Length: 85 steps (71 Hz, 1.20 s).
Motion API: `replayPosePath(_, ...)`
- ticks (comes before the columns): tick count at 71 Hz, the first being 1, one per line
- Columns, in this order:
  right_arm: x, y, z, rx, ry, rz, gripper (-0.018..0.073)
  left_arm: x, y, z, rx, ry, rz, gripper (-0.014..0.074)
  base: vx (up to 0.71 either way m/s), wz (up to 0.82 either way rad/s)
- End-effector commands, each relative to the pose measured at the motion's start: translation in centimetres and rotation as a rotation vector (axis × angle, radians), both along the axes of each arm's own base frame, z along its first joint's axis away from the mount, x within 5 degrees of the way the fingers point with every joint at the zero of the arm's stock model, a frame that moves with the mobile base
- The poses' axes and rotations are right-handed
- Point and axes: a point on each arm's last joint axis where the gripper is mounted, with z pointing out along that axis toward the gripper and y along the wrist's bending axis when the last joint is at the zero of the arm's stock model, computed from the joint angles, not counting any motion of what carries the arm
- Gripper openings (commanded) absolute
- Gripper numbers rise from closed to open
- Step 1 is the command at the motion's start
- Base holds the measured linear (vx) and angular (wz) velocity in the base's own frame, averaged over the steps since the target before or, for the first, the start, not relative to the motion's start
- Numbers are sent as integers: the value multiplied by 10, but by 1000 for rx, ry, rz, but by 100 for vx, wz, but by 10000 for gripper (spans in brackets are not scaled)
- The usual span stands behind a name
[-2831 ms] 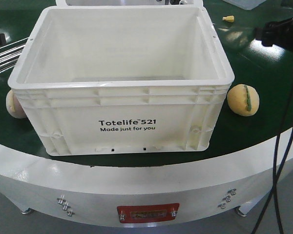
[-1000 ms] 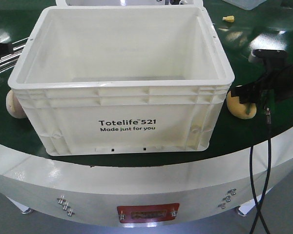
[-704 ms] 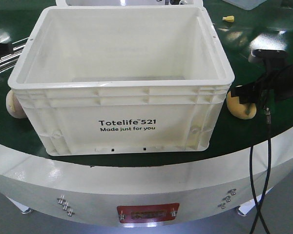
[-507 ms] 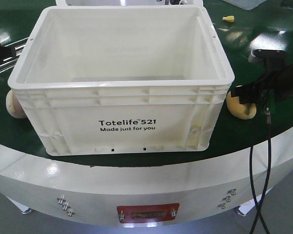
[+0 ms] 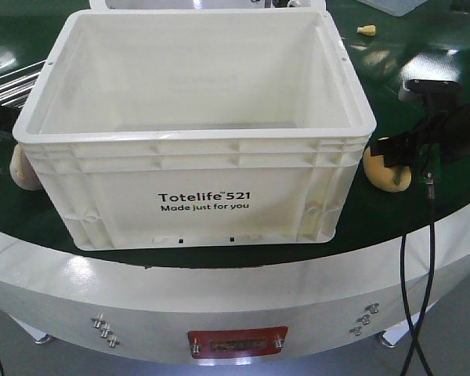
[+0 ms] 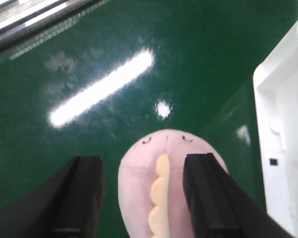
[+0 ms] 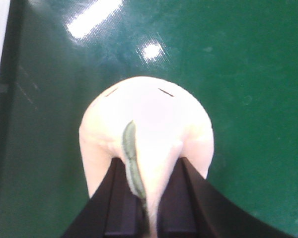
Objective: Place moving items into box and shelve
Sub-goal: 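Close both grippers on the plush balls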
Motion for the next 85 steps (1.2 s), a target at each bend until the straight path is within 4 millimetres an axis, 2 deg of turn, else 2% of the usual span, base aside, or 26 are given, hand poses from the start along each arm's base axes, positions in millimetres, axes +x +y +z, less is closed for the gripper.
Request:
replayPosePath(1, 1, -1, 18, -3, -50, 1, -15, 6, -2, 20, -15, -103, 6, 441, 0, 0)
replayPosePath(56, 1, -1, 18, -7, -51, 7, -15, 18, -3, -33, -77, 62, 42, 304, 0, 0)
replayPosePath(60, 1, -1, 18, -7, -51, 7, -15, 18, -3, -35, -77, 73, 43, 265, 0, 0)
replayPosePath(76, 1, -1, 18, -7, -51, 7, -15, 17, -3, -42, -63, 116, 24, -27, 0, 0)
replayPosePath(85, 1, -1, 18, -7, -51, 7, -15, 17, -3, -41, -62, 111, 23, -29, 0, 0)
